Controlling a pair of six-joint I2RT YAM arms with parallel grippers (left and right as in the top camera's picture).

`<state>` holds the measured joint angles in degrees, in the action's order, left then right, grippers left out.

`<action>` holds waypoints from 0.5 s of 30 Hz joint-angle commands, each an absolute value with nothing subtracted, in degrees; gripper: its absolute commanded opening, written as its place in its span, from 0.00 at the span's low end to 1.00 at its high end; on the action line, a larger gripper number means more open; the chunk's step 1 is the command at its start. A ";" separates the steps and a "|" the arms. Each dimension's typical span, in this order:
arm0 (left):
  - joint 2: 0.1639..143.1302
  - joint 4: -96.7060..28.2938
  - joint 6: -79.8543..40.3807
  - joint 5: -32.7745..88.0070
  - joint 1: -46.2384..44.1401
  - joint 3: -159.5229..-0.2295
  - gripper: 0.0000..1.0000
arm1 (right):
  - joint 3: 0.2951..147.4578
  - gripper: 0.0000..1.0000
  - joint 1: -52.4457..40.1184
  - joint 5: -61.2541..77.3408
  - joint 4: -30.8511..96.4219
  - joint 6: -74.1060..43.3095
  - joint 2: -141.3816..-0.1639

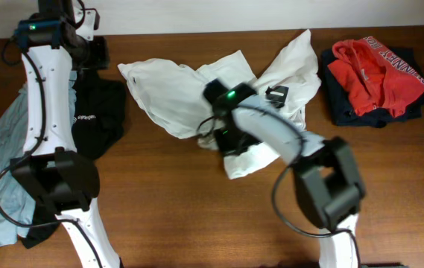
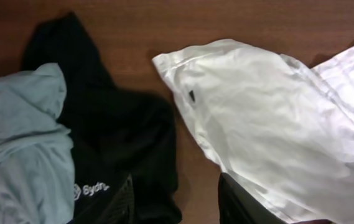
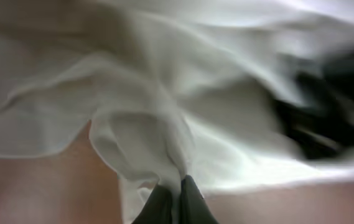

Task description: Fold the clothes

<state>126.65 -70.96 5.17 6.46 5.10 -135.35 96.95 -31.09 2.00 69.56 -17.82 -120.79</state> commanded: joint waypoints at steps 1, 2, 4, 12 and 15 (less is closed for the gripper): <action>130.63 -70.24 6.33 6.31 3.27 -135.90 0.44 | 98.37 0.04 -27.03 3.49 72.77 -14.96 -115.92; 131.68 -70.11 6.35 6.42 2.90 -135.90 0.44 | 98.37 0.04 -25.98 4.25 73.76 -14.17 -115.46; 133.84 -69.87 6.35 6.42 2.20 -135.90 0.44 | 98.37 0.04 -24.34 6.20 75.37 -12.32 -114.87; 142.78 -65.87 5.43 6.66 0.51 -135.90 0.44 | 98.35 0.04 -21.58 6.87 78.30 -9.82 -114.69; 144.99 -62.33 2.31 6.68 0.51 -135.90 0.44 | 98.35 0.04 -19.51 6.87 78.08 -9.61 -114.69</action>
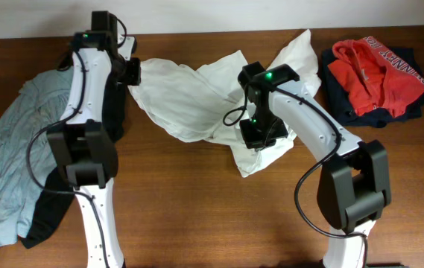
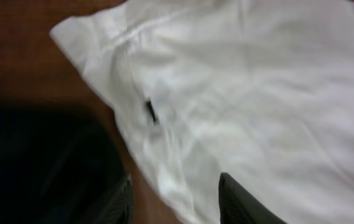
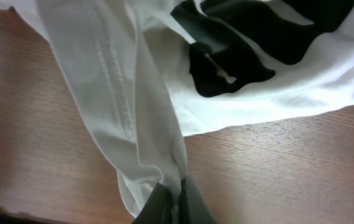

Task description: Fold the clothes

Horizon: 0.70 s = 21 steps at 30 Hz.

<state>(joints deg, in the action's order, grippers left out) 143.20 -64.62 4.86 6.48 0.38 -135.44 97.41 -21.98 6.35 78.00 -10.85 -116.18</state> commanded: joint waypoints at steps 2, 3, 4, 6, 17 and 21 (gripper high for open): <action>145.82 -60.07 -0.19 6.66 0.54 -135.90 0.44 | 98.35 0.04 -18.17 6.90 77.97 -9.61 -114.69; 146.30 -59.00 -1.91 6.66 0.54 -135.90 0.44 | 98.35 0.04 -17.45 6.90 77.89 -9.61 -114.69; 146.50 -58.41 -3.49 6.63 0.54 -135.90 0.44 | 98.37 0.04 -16.78 6.90 77.78 -9.58 -114.69; 147.37 -57.71 -7.33 6.63 0.47 -135.90 0.44 | 98.37 0.04 -15.53 6.90 77.47 -9.32 -114.67; 148.83 -55.92 -11.16 1.80 0.54 -135.90 0.44 | 98.35 0.04 -13.85 6.94 76.05 -8.56 -114.69; 148.83 -54.63 -11.11 -0.51 0.67 -135.90 0.44 | 98.35 0.04 -13.85 6.92 76.01 -8.54 -114.69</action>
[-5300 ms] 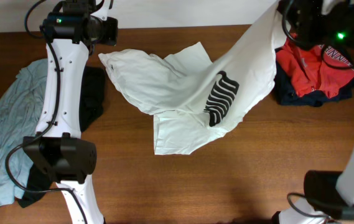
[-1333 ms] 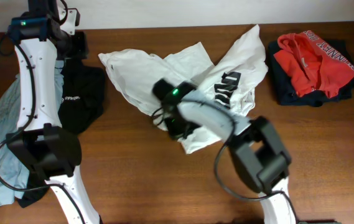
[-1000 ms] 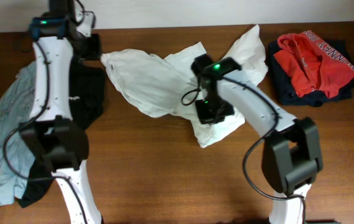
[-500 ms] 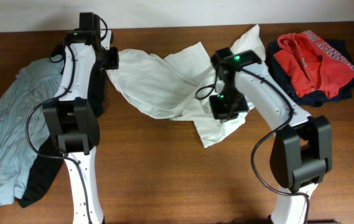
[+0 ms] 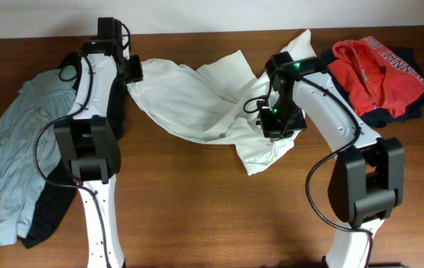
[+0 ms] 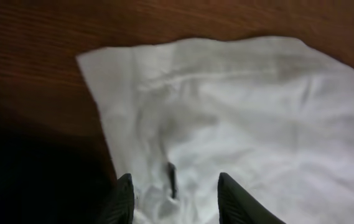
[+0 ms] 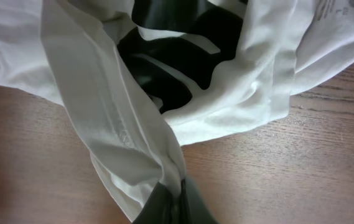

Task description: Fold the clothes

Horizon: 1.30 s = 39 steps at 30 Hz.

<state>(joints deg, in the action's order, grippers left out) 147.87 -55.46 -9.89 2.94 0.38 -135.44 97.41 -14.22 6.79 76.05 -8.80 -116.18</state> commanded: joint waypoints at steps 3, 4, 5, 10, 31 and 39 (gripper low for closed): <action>148.83 -53.67 -11.14 -0.73 0.91 -135.90 0.44 | 98.35 0.04 -13.85 6.92 76.03 -8.54 -114.69; 148.97 -53.39 -11.14 -0.86 0.91 -135.90 0.44 | 98.35 0.04 -13.85 6.94 76.03 -8.54 -114.69; 149.08 -53.19 -11.11 -1.13 0.91 -135.90 0.44 | 98.35 0.04 -13.85 6.92 76.05 -8.54 -114.69; 150.80 -52.47 -11.18 -1.30 0.89 -135.90 0.44 | 98.37 0.04 -13.85 6.94 76.09 -8.56 -114.69; 151.30 -53.39 -12.14 -1.39 0.91 -137.36 0.01 | 101.41 0.04 -13.04 7.14 75.94 -8.58 -114.65; 142.93 -61.04 -12.12 -1.54 1.37 -148.55 0.01 | 118.89 0.04 -8.78 7.09 85.06 -5.50 -113.80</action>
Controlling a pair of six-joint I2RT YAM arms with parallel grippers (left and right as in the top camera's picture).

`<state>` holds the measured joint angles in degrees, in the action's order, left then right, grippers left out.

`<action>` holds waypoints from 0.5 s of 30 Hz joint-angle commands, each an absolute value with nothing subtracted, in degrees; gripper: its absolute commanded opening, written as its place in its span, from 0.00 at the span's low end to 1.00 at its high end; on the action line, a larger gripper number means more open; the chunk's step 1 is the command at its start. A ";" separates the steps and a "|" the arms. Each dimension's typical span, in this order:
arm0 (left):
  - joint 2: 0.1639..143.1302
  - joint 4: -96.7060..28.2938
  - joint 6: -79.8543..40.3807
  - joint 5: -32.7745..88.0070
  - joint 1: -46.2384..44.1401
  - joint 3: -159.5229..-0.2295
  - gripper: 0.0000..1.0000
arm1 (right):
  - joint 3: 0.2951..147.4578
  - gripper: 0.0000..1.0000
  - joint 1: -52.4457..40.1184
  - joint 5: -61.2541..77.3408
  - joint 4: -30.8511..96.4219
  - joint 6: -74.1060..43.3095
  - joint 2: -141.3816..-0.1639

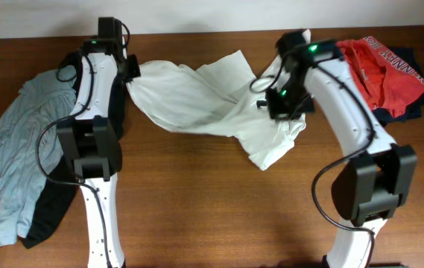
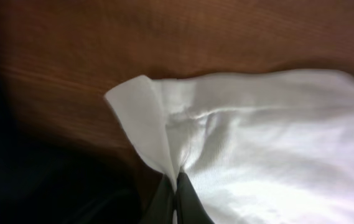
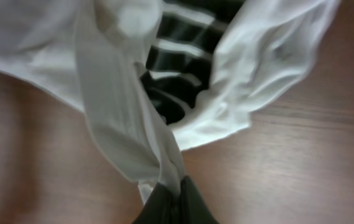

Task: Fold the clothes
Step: 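Lift the t-shirt high with both grippers and spread it apart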

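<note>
A white T-shirt point(image 1: 197, 100) with a black print on it lies stretched across the back middle of the table. My left gripper point(image 1: 130, 68) is shut on its left corner point(image 2: 140, 118), the fabric pinched between the fingers point(image 2: 175, 199). My right gripper point(image 1: 282, 104) is shut on a bunched fold of the same white shirt point(image 3: 127, 118) near its right end, lifted a little off the wood. A loose tail of the shirt point(image 1: 267, 149) hangs down toward the table's middle.
A pale blue garment point(image 1: 10, 156) and a black one point(image 1: 115, 112) lie heaped at the left. At the back right sits a red hoodie point(image 1: 375, 63) on a dark navy garment point(image 1: 413, 108). Bare brown tabletop point(image 1: 212, 216) fills the front.
My left gripper, then open over the shirt's left corner, is now shut on that corner. My right gripper has moved back and to the right with its fold, drawing the shirt tauter.
My right gripper held a fold of the crumpled white shirt at the middle while my left stood open over the dark garment. The left then came to the shirt's left corner, still open. The right carried its fold rightward each time; now both hold the shirt.
</note>
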<state>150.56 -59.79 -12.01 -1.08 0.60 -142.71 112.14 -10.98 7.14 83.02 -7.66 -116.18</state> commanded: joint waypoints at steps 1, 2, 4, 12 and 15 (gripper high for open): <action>141.64 -62.06 -12.12 -1.54 1.41 -150.12 0.01 | 121.93 0.04 -8.01 7.09 86.72 -4.58 -113.80; 140.40 -62.92 -11.86 -1.54 1.41 -151.55 0.01 | 124.40 0.04 -7.35 7.09 87.94 -3.75 -113.80; 137.40 -64.18 -11.14 -1.54 1.39 -154.12 0.01 | 129.82 0.04 -5.80 7.11 90.61 -2.09 -113.80; 124.14 -64.45 -10.66 -3.51 1.41 -156.90 0.01 | 154.12 0.04 2.22 7.16 97.30 1.67 -113.71; 119.59 -63.68 -10.66 -3.49 1.41 -156.90 0.01 | 163.78 0.04 4.86 9.13 97.06 6.26 -113.71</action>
<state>123.37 -63.99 -11.62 -1.89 0.89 -156.44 156.51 2.79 7.66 96.95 1.67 -115.90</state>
